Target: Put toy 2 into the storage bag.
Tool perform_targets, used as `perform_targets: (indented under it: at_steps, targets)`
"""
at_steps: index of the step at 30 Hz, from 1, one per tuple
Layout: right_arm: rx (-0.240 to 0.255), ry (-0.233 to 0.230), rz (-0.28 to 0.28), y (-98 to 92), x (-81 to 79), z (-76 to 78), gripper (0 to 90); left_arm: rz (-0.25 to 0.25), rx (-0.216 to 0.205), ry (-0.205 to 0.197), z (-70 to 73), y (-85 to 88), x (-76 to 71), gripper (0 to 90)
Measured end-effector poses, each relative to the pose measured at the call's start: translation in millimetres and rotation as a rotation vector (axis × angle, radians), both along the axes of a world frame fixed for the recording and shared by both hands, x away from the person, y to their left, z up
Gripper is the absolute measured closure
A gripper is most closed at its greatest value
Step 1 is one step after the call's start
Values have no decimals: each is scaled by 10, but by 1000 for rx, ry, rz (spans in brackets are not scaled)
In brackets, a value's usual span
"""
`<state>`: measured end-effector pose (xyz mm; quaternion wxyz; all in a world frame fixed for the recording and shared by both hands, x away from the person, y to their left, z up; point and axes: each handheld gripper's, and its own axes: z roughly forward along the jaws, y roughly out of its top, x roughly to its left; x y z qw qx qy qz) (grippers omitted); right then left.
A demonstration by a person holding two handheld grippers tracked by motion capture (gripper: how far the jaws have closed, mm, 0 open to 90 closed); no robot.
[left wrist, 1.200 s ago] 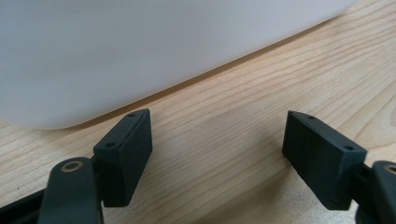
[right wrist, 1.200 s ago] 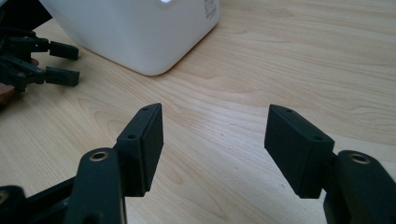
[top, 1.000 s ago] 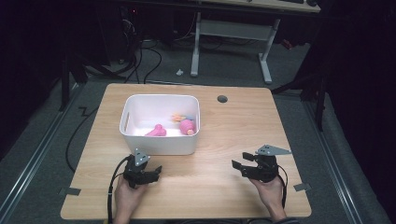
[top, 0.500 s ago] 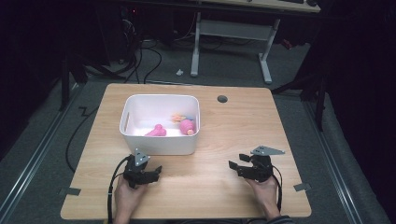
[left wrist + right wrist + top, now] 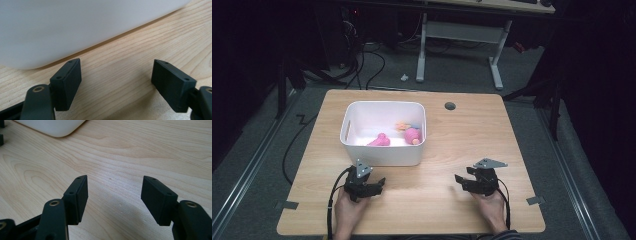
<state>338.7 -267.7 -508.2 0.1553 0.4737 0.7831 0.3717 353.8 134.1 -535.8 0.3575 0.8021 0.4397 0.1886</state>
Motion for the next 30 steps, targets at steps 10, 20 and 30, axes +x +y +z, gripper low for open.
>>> perform_targets:
  at_steps: [10,20,30]
  targets:
    - [-23,-7,-6,49,49,-72,389,0,0,0,0,0,0,244]
    - [-56,-39,-12,106,85,-129,387,0,0,0,0,0,0,244]
    - [-64,-31,-16,145,123,-200,373,0,0,0,0,0,0,244]
